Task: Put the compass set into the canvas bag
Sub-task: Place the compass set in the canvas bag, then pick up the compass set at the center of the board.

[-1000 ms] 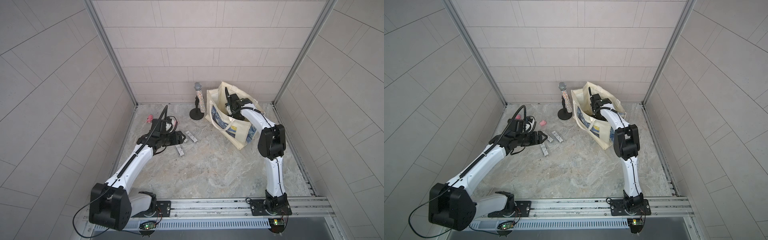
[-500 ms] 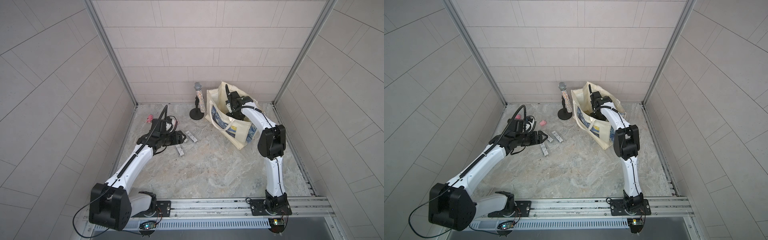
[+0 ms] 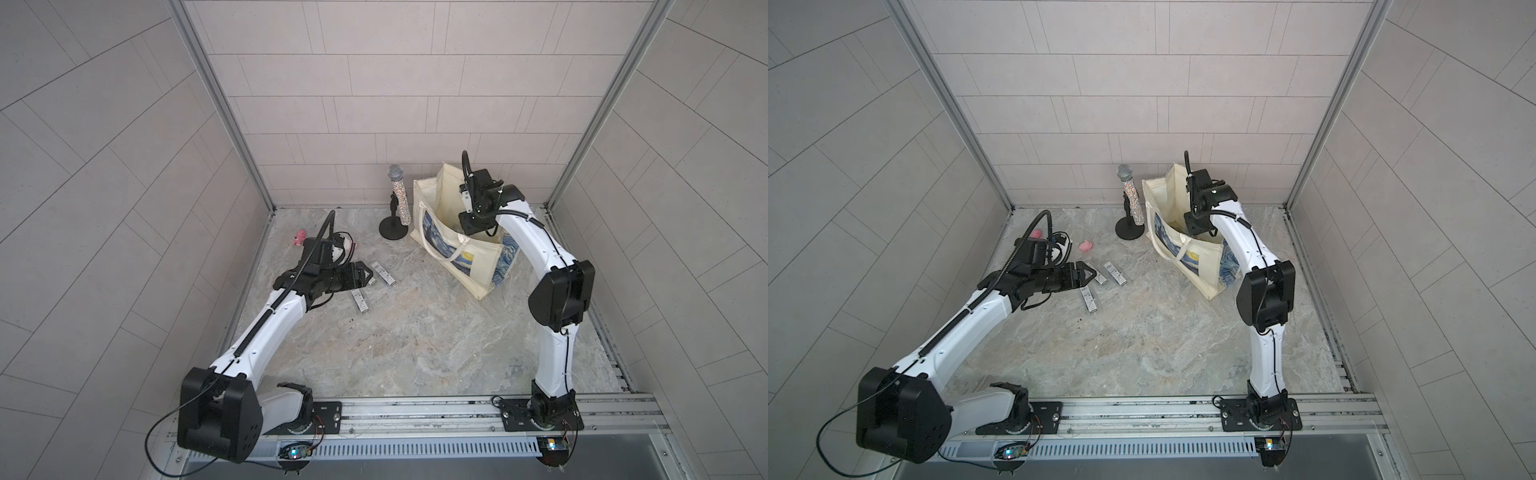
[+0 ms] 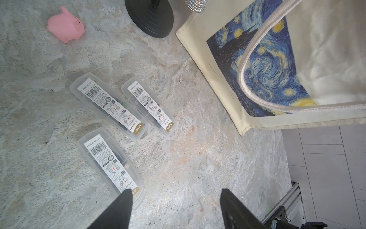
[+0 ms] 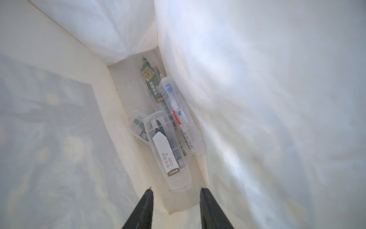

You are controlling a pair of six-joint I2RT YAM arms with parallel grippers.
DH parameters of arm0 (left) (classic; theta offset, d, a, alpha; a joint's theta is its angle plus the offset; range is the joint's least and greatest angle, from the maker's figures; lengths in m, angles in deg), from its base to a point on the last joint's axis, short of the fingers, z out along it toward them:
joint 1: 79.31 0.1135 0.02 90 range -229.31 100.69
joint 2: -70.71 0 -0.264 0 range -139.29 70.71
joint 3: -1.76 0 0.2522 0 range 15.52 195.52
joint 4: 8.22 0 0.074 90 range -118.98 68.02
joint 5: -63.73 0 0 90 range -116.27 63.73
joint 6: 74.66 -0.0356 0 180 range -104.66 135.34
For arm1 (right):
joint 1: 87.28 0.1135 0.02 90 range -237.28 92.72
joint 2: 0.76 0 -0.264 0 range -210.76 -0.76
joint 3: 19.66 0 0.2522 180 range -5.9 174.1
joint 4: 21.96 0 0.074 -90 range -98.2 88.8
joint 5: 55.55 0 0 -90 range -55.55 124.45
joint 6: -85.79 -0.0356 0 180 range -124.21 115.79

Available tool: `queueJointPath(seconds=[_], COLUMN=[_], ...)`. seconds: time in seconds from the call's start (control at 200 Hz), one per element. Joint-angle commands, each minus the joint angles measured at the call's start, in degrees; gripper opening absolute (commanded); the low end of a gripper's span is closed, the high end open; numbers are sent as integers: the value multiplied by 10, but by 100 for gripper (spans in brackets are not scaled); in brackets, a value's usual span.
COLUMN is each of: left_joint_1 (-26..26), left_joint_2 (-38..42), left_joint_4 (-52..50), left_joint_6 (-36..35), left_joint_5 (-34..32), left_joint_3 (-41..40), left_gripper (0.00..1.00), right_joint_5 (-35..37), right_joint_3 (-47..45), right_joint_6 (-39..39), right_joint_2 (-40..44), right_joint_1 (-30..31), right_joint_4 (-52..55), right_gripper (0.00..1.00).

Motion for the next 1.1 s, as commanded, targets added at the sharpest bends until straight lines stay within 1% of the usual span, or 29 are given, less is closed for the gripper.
queueJointPath(seconds=[0.0, 0.06, 0.115, 0.23, 0.425, 0.555, 0.64, 0.726, 0.801, 0.866, 0.921, 0.986, 1.096], left_joint_1=[3, 5, 5, 6, 6, 5, 6, 6, 7, 6, 5, 6, 6], left_joint_2=[17, 19, 22, 25, 26, 30, 35, 42, 48, 47, 42, 36, 32], left_joint_4=[10, 6, 4, 4, 2, -4, -18, -43, -64, -88, -113, -139, -163], left_joint_6=[-3, -4, -6, -4, -5, -8, -10, -8, -13, -18, -19, -18, -13], left_joint_5=[11, 7, 1, -3, -8, -24, -58, -117, -153, -181, -207, -226, -247], left_joint_3=[-8, -8, -8, -11, -8, -8, -6, -5, -2, 4, 12, 20, 26], left_gripper=[75, 75, 75, 75, 74, 74, 74, 77, 78, 78, 78, 78, 78], right_joint_5=[-13, -33, -40, -55, -82, -135, -141, -144, -143, -134, -111, -93, -86], right_joint_3=[-30, -69, -120, -214, -273, -328, -343, -357, -371, -380, -393, -406, -422], right_joint_6=[-7, 4, 4, -13, -17, -20, -16, -7, 5, 21, 37, 47, 43], right_joint_2=[76, 118, 167, 260, 357, 415, 434, 442, 436, 427, 422, 417, 408], right_joint_1=[-1, 0, 3, 5, 20, 43, 72, 107, 142, 171, 202, 231, 246], right_joint_4=[-34, -68, -124, -218, -267, -333, -353, -366, -370, -365, -364, -366, -363], right_gripper=[42, 42, 42, 47, 47, 49, 49, 51, 51, 51, 51, 51, 51])
